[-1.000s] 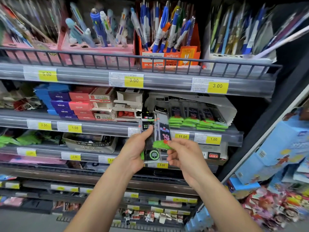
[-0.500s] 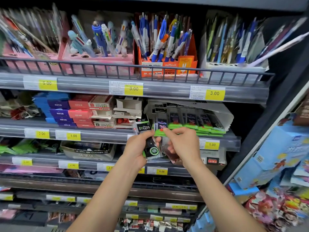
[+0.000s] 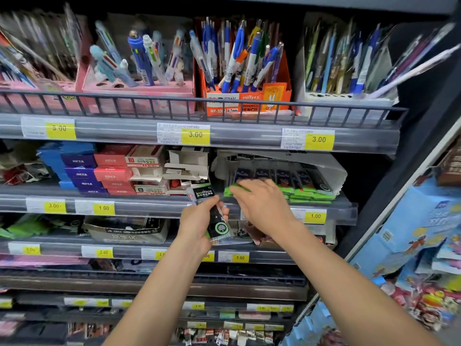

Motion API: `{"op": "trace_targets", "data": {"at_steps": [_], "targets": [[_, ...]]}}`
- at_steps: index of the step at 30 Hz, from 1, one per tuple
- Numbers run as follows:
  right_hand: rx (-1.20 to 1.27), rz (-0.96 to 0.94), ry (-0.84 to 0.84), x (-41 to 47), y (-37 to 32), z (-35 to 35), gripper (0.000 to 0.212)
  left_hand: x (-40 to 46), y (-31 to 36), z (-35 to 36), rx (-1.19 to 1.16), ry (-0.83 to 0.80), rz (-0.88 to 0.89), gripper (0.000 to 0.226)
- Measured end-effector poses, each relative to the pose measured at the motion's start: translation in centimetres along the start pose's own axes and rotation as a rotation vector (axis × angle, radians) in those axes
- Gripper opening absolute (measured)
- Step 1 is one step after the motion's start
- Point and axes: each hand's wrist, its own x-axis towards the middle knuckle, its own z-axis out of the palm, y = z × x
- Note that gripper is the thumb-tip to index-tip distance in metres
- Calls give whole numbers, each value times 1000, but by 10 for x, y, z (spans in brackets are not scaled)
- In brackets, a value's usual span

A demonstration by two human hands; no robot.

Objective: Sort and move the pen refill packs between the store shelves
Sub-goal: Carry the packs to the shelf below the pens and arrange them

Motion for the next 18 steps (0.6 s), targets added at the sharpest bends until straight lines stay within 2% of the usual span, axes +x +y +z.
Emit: {"op": "trace_targets", "data": {"at_steps": [4,8,11,15,18], "targets": [[0,55,-6,11,-1,1,24,-11,2,-10,-25,-1,-17,15],[106,12,47,11,-2,7,27,-24,4,-13,-72,-62,-44,19],[106,115,71,8,-3,6,23,-31,4,-10,-62,-95,-58,18],[-64,375,-128,2,3,2,56,-34,2,-8,-46,-128,-68,17],[-102,398,-280,3,10,1,69,-32,2,-3,-1,-145,-25,20]]}}
